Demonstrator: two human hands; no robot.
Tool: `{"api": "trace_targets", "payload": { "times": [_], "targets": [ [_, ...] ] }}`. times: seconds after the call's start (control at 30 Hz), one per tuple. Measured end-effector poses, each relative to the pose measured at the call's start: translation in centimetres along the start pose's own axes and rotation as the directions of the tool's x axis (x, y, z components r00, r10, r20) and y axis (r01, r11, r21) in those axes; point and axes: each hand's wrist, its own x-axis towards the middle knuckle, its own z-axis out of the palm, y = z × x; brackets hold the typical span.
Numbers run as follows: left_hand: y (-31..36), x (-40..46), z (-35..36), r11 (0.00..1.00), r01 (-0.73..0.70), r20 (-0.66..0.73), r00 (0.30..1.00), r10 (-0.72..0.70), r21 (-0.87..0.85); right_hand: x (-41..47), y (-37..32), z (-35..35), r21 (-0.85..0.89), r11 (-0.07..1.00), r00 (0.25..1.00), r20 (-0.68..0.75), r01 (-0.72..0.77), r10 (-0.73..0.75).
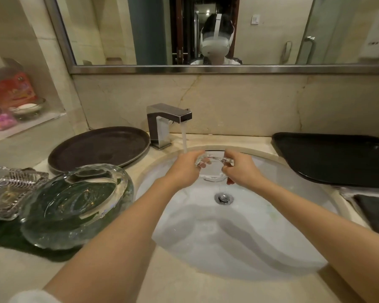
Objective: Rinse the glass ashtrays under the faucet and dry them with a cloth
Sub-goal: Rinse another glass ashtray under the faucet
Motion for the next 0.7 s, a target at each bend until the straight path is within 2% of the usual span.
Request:
{"api": "trace_targets", "payload": {
  "times": [0.07, 0.13, 0.2, 0.3, 0.43, 0.53, 0.63, 0.7],
  "targets": [
    [0.0, -0.8, -0.2, 0.981, -0.065, 0.0, 0.998, 0.066, 0.184, -1.0, 0.1, -0.4, -0.145, 0.98, 0.99, 0.024, 0.139, -0.137],
    [-0.2, -1.6, -0.3, 0.93, -0.129, 0.015, 0.991, 0.132, 0.344, -2.0, 0.5, -0.6, -0.296, 0.902, 0.946, 0.02, 0.316, -0.324],
    [-0.4, -2.2, -0.1, 0.873, -0.189, 0.047, 0.981, 0.189, 0.45, -2.7, 1.0, -0.6, -0.372, 0.838, 0.911, 0.057, 0.399, -0.408],
    [-0.8, -3.1, 0.7, 0.833, -0.218, 0.132, 0.976, 0.175, 0.509, -3.5, 1.2, -0.3, -0.448, 0.82, 0.934, 0.158, 0.356, -0.32],
    [-1.0, -3.2, 0.9, 0.851, -0.197, 0.026, 0.977, 0.211, 0.486, -3.7, 1.4, -0.3, -0.451, 0.829, 0.941, 0.097, 0.331, -0.323],
    [-0.5, -3.4, 0.9, 0.781, -0.21, 0.059, 0.974, 0.218, 0.589, -3.6, 1.1, -0.5, -0.474, 0.826, 0.952, 0.177, 0.306, -0.251],
    [-0.3, -3.3, 0.7, 0.841, -0.18, -0.059, 0.968, 0.243, 0.51, -3.6, 0.8, -1.1, -0.476, 0.815, 0.94, 0.093, 0.331, -0.328],
    [0.2, -3.3, 0.7, 0.8, -0.198, 0.022, 0.974, 0.225, 0.566, -3.8, 0.6, -1.4, -0.482, 0.817, 0.949, 0.149, 0.316, -0.279]
  ]
}}
